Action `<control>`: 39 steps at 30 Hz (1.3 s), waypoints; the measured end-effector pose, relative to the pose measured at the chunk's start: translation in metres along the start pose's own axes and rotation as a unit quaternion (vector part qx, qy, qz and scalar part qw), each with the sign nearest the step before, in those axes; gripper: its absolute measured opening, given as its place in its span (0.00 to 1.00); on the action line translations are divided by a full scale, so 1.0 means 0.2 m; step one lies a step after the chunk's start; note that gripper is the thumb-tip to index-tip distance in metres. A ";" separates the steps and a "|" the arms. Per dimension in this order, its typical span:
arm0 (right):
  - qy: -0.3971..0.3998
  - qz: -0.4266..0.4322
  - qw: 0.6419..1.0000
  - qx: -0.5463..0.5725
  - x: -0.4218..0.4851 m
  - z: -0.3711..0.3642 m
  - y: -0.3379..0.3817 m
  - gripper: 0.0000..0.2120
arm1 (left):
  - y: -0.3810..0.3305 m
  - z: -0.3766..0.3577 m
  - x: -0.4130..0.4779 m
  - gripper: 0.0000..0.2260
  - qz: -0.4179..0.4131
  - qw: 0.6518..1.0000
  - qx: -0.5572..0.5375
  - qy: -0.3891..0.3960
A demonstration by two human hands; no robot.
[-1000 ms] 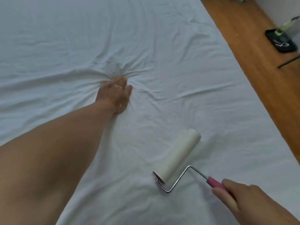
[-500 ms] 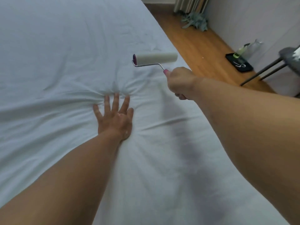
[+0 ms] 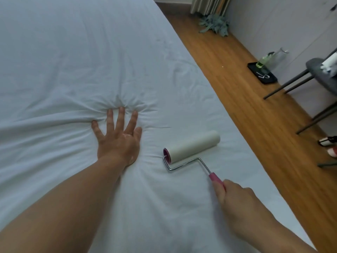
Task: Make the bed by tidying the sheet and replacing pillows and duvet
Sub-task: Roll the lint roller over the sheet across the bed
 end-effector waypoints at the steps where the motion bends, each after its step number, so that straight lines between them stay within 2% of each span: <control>1: -0.013 0.024 1.000 -0.008 0.06 0.04 0.06 0.25 | 0.00 0.00 0.00 0.25 0.000 1.000 -0.001 -0.002; 4: -0.083 0.088 0.992 -0.023 0.36 0.26 0.37 0.23 | 0.00 -0.01 0.00 0.25 0.004 1.000 -0.001 -0.006; 6: -0.121 0.097 0.987 0.034 0.57 0.45 0.54 0.24 | -0.01 -0.01 0.00 0.25 0.002 1.000 0.004 -0.007; 9: -0.097 0.059 0.987 0.116 0.74 0.52 0.61 0.20 | 0.00 -0.01 0.00 0.25 0.002 1.000 0.004 -0.005; 11: -0.063 0.040 0.994 0.082 0.73 0.43 0.49 0.24 | 0.00 -0.02 0.01 0.25 0.004 1.000 0.005 -0.002; 13: -0.065 0.035 0.995 0.074 0.63 0.30 0.27 0.27 | 0.00 -0.02 0.00 0.25 0.005 1.000 0.003 -0.003; 18: -0.024 -0.022 0.999 0.008 0.05 0.06 -0.33 0.31 | -0.01 -0.02 0.00 0.25 0.006 1.000 0.000 0.003; 20: -0.046 -0.010 0.999 -0.006 0.02 0.15 -0.33 0.31 | -0.01 -0.02 0.00 0.26 0.009 1.000 0.002 -0.002; 23: -0.089 0.039 0.995 0.021 0.24 0.33 -0.13 0.31 | 0.00 -0.02 0.01 0.25 0.012 1.000 0.002 -0.004; 26: -0.089 -0.001 0.993 0.071 0.56 0.48 0.08 0.32 | 0.01 -0.02 0.02 0.26 0.012 1.000 -0.004 0.005; 28: -0.078 -0.014 0.994 0.073 0.65 0.45 0.09 0.30 | 0.02 -0.02 0.03 0.26 0.008 1.000 -0.007 0.019; 31: -0.041 -0.002 0.999 0.011 0.51 0.28 -0.11 0.24 | 0.03 -0.03 0.05 0.26 0.006 0.999 -0.023 0.040; 34: -0.024 -0.021 0.999 0.030 0.18 0.09 -0.50 0.32 | 0.05 -0.02 0.06 0.25 -0.007 0.998 -0.045 0.050; 37: -0.023 -0.039 0.999 0.021 -0.10 0.01 -0.78 0.33 | 0.05 0.02 0.02 0.26 -0.034 0.996 -0.042 0.067; 39: -0.033 -0.025 0.999 0.019 -0.18 0.08 -0.77 0.32 | 0.03 0.04 -0.06 0.27 -0.057 0.996 -0.012 0.070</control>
Point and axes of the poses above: each hand's wrist, its own x-axis towards the middle knuckle, its own z-axis out of the back of the hand, y = z × x, the point moved 6 cm from there along x, towards the middle knuckle, and after that the axes turned 1 degree about -y, right-handed, at the moved point
